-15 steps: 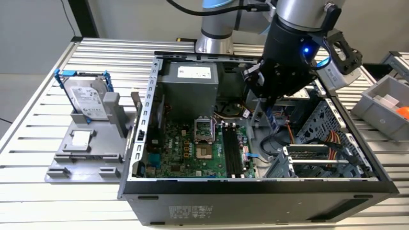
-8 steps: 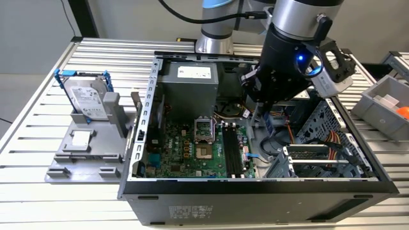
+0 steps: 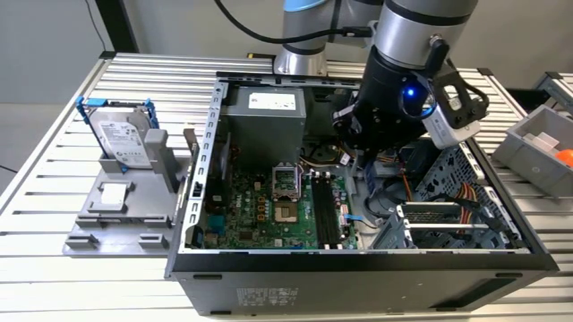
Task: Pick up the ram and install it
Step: 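Insert the ram into the slot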
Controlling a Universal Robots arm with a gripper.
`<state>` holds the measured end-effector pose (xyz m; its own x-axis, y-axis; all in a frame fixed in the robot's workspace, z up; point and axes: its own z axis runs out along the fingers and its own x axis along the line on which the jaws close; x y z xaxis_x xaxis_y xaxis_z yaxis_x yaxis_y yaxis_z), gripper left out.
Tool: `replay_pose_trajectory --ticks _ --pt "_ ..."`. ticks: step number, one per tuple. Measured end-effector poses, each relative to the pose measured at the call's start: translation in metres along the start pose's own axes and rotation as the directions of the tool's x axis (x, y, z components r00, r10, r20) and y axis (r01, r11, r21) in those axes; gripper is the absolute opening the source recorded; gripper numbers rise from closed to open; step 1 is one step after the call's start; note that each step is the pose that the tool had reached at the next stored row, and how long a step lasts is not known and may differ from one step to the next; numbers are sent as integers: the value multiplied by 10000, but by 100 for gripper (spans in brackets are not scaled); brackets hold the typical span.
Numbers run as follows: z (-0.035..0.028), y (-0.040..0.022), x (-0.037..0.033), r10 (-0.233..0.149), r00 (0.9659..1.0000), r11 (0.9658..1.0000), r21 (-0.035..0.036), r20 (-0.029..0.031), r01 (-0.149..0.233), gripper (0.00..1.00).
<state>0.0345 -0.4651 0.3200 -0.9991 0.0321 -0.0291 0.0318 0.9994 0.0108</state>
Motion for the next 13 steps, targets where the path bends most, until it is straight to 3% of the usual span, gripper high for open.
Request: replay_pose_trajectory --ticks 5,10,13 --pt "80 -4 84 85 10000 10000 3 3 -85 0" --pt "91 -4 91 84 10000 10000 4 0 -84 0" --pt "142 -4 92 84 10000 10000 2 0 -84 0"
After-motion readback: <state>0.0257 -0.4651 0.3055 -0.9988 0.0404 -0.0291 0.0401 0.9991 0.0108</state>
